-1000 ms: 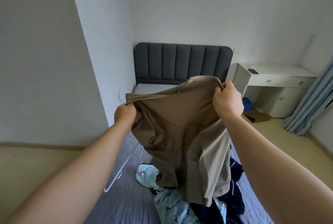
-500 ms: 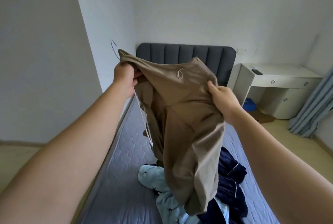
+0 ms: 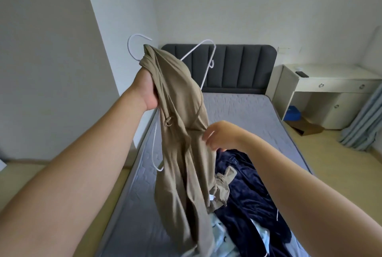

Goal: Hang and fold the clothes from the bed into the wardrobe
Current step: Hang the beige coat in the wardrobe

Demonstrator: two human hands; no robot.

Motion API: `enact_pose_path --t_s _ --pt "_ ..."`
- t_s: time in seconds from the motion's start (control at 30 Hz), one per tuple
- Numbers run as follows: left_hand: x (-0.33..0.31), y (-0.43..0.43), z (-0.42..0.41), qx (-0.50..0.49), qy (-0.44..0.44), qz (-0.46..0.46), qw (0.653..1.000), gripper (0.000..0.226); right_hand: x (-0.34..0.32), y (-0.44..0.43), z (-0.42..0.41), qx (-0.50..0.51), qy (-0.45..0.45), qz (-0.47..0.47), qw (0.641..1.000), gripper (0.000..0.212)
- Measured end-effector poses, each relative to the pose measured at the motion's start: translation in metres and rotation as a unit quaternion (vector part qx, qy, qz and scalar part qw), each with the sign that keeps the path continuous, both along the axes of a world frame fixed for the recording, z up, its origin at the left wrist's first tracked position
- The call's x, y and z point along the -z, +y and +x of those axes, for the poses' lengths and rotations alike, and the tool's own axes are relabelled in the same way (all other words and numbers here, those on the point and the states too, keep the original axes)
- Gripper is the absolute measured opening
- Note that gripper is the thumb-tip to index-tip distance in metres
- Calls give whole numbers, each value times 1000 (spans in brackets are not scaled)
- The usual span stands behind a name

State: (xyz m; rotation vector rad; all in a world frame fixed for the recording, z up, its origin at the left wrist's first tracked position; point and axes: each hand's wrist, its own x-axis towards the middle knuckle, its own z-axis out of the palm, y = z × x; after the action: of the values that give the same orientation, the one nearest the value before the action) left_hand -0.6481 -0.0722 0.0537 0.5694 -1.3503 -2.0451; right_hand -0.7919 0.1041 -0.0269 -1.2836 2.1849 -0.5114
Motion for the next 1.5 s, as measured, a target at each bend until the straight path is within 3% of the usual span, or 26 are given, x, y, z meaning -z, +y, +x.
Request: enact_pose_path --t_s 0.07,0.17,0.2,0.3,0.33,0.43,0.53,0.67,0.77,0.87,0.97,1.07,1.13,1.2,1.27,1.4,1.5 --pt "-2 3 4 11 4 -9 1000 57 8 -10 -4 60 83 -7 995 40" --pt "-8 4 13 10 21 -16 1000 56 20 -20 4 70 55 75 993 84" --pt "-10 6 16 7 30 -10 999 55 25 -22 9 44 41 93 994 83" --pt "-13 6 24 2 53 9 999 55 44 -29 18 -5 34 75 997 40" --pt "-13 5 27 1 55 15 998 53 48 -30 20 -2 26 55 998 35" --pt "-11 -1 39 -20 49 39 998 39 49 -33 17 64 -67 -43 995 36" --pt "-5 -9 51 -50 32 31 998 26 38 -30 5 117 -159 -141 970 17" --pt "2 -14 69 -74 49 36 995 23 31 -21 -7 73 -231 -112 964 25" --pt "3 -12 73 -97 46 23 994 17 35 -19 -7 59 -164 -62 983 18" --pt "4 -7 71 -86 43 24 995 19 38 -18 -4 -12 -51 60 997 24" --pt "8 -5 71 -90 58 27 994 19 46 -14 -2 -71 -3 162 984 32" --pt "10 -5 73 -102 82 39 991 22 67 -10 6 -120 77 216 966 23" --pt "9 -6 74 -101 82 45 990 22 84 -6 11 -103 88 197 971 32" --pt "10 -9 76 -99 72 46 991 19 94 -4 12 -59 35 159 985 40" --pt "12 -15 77 -119 50 36 991 14 93 -5 11 -35 -17 102 994 30" --pt "32 -39 84 -241 -88 -84 963 27 77 -11 3 71 -22 -4 997 30" --pt "59 -52 97 -273 -191 -166 928 29 60 -10 -1 167 -57 -129 976 35"
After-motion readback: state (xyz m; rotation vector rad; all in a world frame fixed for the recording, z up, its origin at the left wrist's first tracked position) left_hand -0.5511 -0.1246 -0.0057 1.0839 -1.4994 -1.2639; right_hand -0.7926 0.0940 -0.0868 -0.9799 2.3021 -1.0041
